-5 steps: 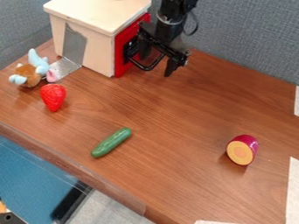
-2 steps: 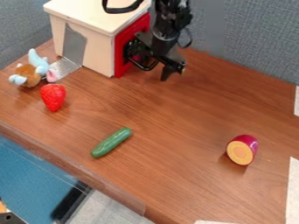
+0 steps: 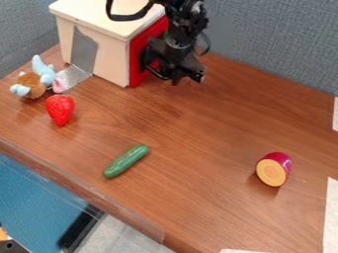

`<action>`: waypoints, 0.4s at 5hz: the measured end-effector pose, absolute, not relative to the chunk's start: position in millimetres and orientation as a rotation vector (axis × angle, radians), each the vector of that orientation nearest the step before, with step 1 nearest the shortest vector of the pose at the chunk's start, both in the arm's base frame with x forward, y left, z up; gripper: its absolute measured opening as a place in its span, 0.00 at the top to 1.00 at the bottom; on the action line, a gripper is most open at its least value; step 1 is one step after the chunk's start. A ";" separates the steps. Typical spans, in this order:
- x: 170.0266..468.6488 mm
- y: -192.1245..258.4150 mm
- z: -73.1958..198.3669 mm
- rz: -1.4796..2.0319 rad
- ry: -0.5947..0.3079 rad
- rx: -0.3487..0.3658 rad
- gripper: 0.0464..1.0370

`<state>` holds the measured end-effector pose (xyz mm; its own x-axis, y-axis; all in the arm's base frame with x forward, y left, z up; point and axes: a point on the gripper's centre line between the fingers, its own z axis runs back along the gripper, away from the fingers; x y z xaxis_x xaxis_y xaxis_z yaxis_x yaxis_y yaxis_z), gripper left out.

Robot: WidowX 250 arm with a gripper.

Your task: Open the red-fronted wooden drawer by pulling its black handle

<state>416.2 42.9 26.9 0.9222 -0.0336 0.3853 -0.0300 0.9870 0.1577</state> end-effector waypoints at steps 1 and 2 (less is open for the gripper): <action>416.1 24.7 34.8 -0.027 -0.419 0.139 0.91; 417.4 -2.4 36.9 -0.068 -0.416 0.108 0.92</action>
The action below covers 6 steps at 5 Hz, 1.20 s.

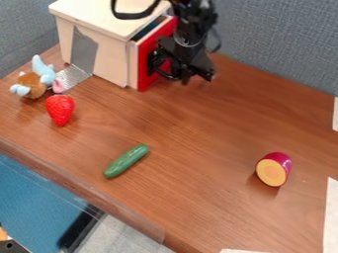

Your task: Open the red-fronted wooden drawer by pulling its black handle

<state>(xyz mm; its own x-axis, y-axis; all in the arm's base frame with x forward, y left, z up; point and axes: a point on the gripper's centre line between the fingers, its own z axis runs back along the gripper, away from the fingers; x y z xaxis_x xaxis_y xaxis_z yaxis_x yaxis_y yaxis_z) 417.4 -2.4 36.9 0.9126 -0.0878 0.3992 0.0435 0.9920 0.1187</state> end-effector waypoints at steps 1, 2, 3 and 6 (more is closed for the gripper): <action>417.7 -25.4 39.6 -0.098 -0.415 0.103 0.92; 417.6 -39.3 40.6 -0.115 -0.416 0.095 0.92; 416.5 -55.7 42.0 -0.134 -0.419 0.088 0.92; 415.0 -72.7 53.2 -0.007 -0.395 0.097 0.38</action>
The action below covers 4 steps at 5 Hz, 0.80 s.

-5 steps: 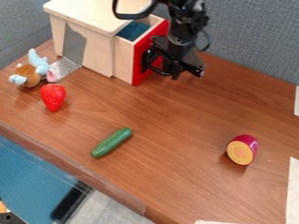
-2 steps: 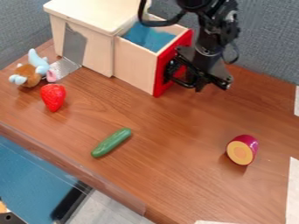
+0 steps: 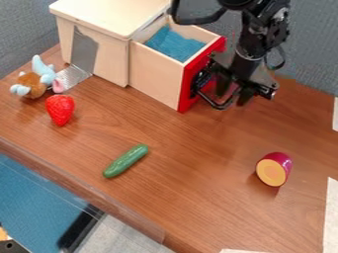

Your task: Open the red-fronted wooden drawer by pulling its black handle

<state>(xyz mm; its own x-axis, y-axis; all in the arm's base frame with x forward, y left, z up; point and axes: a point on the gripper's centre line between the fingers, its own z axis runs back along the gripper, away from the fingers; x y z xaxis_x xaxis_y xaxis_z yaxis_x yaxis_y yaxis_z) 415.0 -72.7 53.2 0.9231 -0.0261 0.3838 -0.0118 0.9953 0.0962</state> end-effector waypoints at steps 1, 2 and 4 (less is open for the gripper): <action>409.7 -76.8 62.5 0.014 -0.376 0.059 0.10; 394.4 -76.3 104.0 -0.008 -0.410 -0.011 0.03; 344.3 -61.1 115.3 -0.107 -0.278 -0.062 0.04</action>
